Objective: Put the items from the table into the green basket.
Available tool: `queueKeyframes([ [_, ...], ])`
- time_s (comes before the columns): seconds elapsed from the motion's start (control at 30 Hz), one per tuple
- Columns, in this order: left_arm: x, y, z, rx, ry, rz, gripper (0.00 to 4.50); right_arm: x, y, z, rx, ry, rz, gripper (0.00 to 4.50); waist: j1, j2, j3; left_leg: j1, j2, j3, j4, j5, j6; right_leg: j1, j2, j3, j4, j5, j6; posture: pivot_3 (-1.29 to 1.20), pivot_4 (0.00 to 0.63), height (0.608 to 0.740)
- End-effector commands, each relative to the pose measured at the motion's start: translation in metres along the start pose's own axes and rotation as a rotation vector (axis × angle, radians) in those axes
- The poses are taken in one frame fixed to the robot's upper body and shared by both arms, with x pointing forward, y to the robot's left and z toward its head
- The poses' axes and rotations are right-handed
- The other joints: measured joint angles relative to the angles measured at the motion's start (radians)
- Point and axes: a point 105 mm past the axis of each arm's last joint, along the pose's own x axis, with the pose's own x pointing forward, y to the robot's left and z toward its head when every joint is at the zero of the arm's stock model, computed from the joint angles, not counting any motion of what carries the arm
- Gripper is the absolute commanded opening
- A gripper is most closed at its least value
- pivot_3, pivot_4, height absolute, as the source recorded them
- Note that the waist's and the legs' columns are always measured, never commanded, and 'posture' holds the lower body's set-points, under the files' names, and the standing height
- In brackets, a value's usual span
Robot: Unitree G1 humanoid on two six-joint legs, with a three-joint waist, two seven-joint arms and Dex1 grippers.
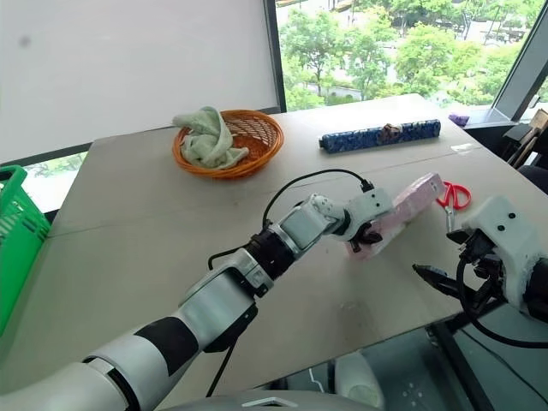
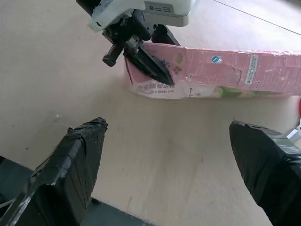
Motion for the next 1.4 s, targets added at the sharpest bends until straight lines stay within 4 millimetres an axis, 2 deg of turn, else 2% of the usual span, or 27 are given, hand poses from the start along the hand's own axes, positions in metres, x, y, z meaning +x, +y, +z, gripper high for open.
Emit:
queueKeyframes([
  [0.03,-0.003,0.008,-0.025,-0.089,0.033,0.007,1.17,0.000,0.000,0.009,-0.039,-0.050,-0.015,4.50,0.000,0.000,0.000,0.000,0.000,0.000,0.000,0.000,0.000,0.000,0.000,0.000,-0.001,0.000,0.000,-0.29,0.016,0.740],
  [0.2,-0.050,0.040,-0.010,-0.211,-0.141,0.016,1.17,0.004,-0.001,0.019,-0.064,-0.096,-0.015,4.50,-0.026,0.001,0.001,-0.005,0.000,0.001,-0.002,0.000,0.001,-0.005,0.001,0.000,-0.001,0.000,0.000,-0.25,0.014,0.740],
  [0.33,-0.101,0.073,-0.015,-0.311,-0.239,0.095,1.17,0.014,0.003,0.035,-0.086,-0.168,0.033,4.50,-0.031,0.002,0.003,-0.007,0.002,0.002,-0.005,0.003,0.005,-0.011,0.008,0.004,0.003,0.000,0.000,-0.21,0.013,0.740],
  [0.43,-0.136,0.084,-0.023,-0.321,-0.280,0.153,1.17,0.025,0.010,0.052,-0.105,-0.237,0.092,4.50,-0.030,0.002,0.005,-0.004,0.002,0.002,-0.009,0.003,0.005,-0.011,0.011,0.006,0.003,0.000,0.000,-0.14,0.010,0.740],
  [0.53,-0.176,0.081,-0.043,-0.293,-0.277,0.206,1.17,0.045,0.022,0.075,-0.126,-0.321,0.184,4.50,-0.024,0.002,0.005,-0.003,0.002,0.003,-0.010,0.003,0.005,-0.011,0.012,0.008,0.003,0.001,0.001,-0.08,0.004,0.740],
  [0.63,-0.204,0.074,-0.061,-0.287,-0.251,0.274,1.17,0.059,0.032,0.089,-0.141,-0.361,0.262,4.50,0.008,0.002,0.005,-0.002,0.002,0.004,-0.012,0.003,0.005,-0.011,0.011,0.009,0.003,0.001,0.003,-0.02,0.000,0.740],
  [0.77,-0.240,0.061,-0.089,-0.344,-0.210,0.359,1.17,0.074,0.043,0.099,-0.170,-0.379,0.344,4.50,0.073,0.000,0.006,-0.003,0.001,0.004,-0.013,0.003,0.005,-0.012,0.008,0.008,0.003,0.001,0.003,0.08,0.000,0.740],
  [0.87,-0.267,0.051,-0.121,-0.407,-0.132,0.445,1.17,0.081,0.047,0.106,-0.181,-0.397,0.399,4.50,0.111,0.000,0.006,-0.003,0.000,0.005,-0.013,0.003,0.005,-0.012,0.007,0.008,0.002,0.001,0.002,0.14,0.000,0.740],
  [1.0,-0.290,0.049,-0.131,-0.444,-0.147,0.545,1.17,0.087,0.047,0.108,-0.199,-0.400,0.428,4.50,0.172,-0.003,0.006,-0.004,0.000,0.004,-0.012,0.003,0.005,-0.012,0.006,0.006,0.002,-0.001,0.000,0.21,0.000,0.740],
  [1.07,-0.292,0.048,-0.127,-0.440,-0.179,0.542,1.17,0.089,0.045,0.110,-0.199,-0.404,0.436,4.50,0.204,-0.004,0.005,-0.005,0.000,0.002,-0.010,0.003,0.005,-0.011,0.004,0.004,0.002,-0.001,0.000,0.22,0.000,0.740],
  [1.17,-0.272,0.031,-0.098,-0.440,-0.289,0.339,1.91,0.090,0.042,0.109,-0.208,-0.393,0.431,4.50,0.232,-0.004,0.005,-0.006,0.000,0.001,-0.007,0.003,0.005,-0.011,0.000,0.003,0.002,-0.001,0.000,0.21,0.000,0.740],
  [1.33,-0.218,0.020,-0.064,-0.354,-0.291,0.116,4.35,0.085,0.029,0.098,-0.231,-0.327,0.371,4.50,0.256,-0.003,0.005,-0.013,0.000,-0.003,-0.001,0.003,0.005,-0.013,0.000,-0.001,0.002,0.000,-0.002,0.13,0.000,0.740],
  [1.4,-0.201,0.021,-0.054,-0.325,-0.280,0.067,4.43,0.082,0.024,0.093,-0.236,-0.304,0.348,4.50,0.255,-0.004,0.004,-0.016,-0.002,-0.006,0.001,0.003,0.006,-0.013,0.001,-0.004,0.002,0.002,-0.004,0.09,0.000,0.740],
])
